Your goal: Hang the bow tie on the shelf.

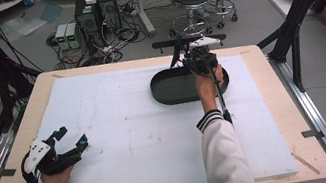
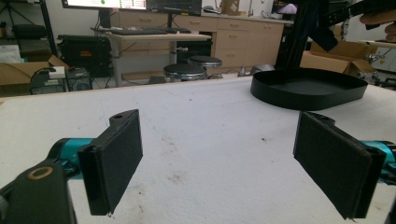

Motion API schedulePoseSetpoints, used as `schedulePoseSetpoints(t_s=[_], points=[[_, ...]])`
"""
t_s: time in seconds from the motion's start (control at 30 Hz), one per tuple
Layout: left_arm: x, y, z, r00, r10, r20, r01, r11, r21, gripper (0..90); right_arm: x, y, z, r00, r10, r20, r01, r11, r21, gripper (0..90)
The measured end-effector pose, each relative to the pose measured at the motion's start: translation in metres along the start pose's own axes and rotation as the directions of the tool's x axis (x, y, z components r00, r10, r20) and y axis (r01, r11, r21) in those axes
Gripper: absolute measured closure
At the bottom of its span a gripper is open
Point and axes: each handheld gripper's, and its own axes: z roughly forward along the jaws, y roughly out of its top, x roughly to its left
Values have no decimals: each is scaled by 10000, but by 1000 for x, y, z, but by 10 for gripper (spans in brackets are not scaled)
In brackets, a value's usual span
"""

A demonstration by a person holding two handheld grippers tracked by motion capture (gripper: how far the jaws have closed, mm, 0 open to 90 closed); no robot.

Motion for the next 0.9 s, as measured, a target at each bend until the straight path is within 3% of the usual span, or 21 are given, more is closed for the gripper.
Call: schedulePoseSetpoints(t_s=[0.03, 0.1, 0.23, 0.33, 0.53, 0.73, 0.87, 0.9], points=[[0, 0, 0, 10000, 2, 3, -2, 10000, 2, 160, -1, -2, 0, 10000, 58, -53, -58, 10000, 26, 735], [0, 0, 0, 10000, 2, -7, -2, 10000, 16, 160, -1, -5, 1, 9998, 112, -152, -111, 9999, 85, 575], [-1, 0, 1, 10000, 34, -20, -34, 10000, 41, 160, 0, -7, -2, 9984, 202, -524, -182, 9991, 370, 392], [0, 0, 0, 10000, 97, 0, -97, 9999, 55, 160, 4, -7, -8, 9979, 58, -649, -39, 9996, 289, 280], [0, 0, 1, 10000, 16, -48, -16, 10000, 45, 159, 8, -20, -26, 9968, 135, -787, -115, 9996, 257, 167], [-3, 0, 1, 9997, 226, -104, -225, 9997, 112, 159, 11, -54, -59, 9919, 138, -1259, -88, 9991, 407, 125], [-3, 0, 1, 9995, 279, -121, -278, 9995, 132, 158, 10, -81, -90, 9864, 263, -1621, -288, 9995, -129, 118], [-3, 0, 1, 9997, 243, -105, -241, 9996, 121, 158, 10, -89, -97, 9845, 260, -1733, -348, 9983, -475, 119]])
